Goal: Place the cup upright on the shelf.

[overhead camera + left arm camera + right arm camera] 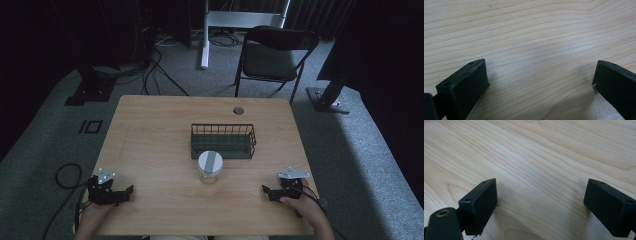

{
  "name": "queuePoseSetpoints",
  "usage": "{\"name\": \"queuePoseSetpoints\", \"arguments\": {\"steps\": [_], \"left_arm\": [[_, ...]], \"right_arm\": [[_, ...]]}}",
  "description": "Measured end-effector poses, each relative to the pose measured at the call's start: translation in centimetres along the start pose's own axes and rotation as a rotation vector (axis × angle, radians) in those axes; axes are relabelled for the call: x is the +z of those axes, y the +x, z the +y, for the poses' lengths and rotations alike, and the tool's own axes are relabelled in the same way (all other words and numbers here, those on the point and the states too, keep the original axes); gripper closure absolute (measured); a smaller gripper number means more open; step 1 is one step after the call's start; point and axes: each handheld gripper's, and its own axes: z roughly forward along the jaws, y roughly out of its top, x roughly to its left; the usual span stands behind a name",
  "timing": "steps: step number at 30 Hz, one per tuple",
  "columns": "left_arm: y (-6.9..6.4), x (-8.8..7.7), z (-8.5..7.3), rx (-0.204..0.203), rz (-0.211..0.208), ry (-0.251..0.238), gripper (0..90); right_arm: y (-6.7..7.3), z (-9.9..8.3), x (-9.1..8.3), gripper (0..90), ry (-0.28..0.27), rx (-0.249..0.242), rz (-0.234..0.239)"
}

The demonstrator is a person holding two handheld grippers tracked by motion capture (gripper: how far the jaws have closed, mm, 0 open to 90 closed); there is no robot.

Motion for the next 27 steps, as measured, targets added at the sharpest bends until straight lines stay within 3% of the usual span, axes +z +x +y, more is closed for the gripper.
{"name": "queuePoseSetpoints", "arguments": {"steps": [27], "left_arm": [[0.03, 0.06, 0.05, 0.002, -0.002, 0.000, 0.1]], "right_arm": [[0.34, 0.05, 0.06, 11.2, -0.001, 0.014, -0.018]]}}
